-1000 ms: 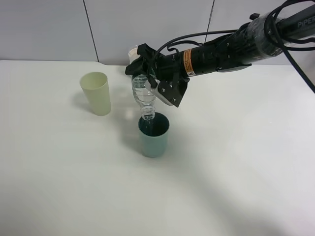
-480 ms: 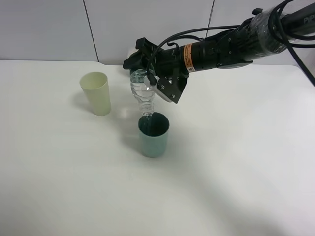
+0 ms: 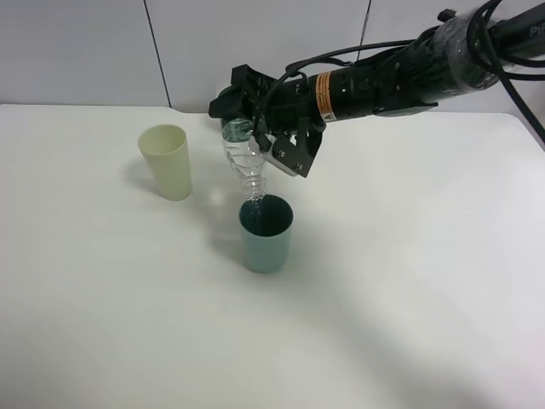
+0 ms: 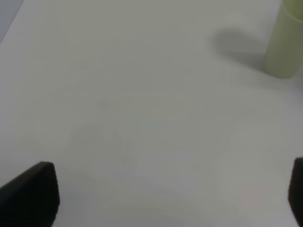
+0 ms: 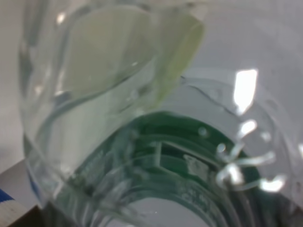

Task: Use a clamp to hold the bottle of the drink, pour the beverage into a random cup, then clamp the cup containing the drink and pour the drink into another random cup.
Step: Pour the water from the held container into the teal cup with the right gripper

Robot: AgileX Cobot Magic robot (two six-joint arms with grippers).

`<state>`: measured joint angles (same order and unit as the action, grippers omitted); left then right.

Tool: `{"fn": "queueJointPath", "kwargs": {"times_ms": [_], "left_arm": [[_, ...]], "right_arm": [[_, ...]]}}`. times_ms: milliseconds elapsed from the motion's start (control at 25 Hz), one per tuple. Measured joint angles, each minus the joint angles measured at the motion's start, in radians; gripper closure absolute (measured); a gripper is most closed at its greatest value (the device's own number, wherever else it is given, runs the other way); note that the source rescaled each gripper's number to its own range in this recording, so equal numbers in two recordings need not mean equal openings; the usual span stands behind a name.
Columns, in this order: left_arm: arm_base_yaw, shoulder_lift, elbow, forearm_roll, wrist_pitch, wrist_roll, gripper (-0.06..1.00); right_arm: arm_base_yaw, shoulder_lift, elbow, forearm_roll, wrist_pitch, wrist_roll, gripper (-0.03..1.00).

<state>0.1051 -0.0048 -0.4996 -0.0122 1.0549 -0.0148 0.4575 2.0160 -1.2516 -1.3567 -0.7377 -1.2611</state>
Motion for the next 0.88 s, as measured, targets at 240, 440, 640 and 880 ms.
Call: {"fn": "queueJointPath", "kwargs": {"times_ms": [240, 440, 640, 880], "left_arm": [[0.000, 0.000, 0.000, 0.000, 0.000, 0.000, -0.02], [0.000, 0.000, 0.000, 0.000, 0.000, 0.000, -0.02], [0.000, 0.000, 0.000, 0.000, 0.000, 0.000, -0.02], [0.000, 0.000, 0.000, 0.000, 0.000, 0.000, -0.02]], "right_arm": [[0.004, -0.001, 0.000, 0.001, 0.000, -0.018, 0.91], [0.010, -0.001, 0.000, 0.001, 0.001, -0.040, 0.91], [0.018, -0.001, 0.000, 0.000, 0.006, -0.066, 0.91], [0.020, -0.001, 0.000, 0.000, 0.008, -0.103, 0.91]]}}
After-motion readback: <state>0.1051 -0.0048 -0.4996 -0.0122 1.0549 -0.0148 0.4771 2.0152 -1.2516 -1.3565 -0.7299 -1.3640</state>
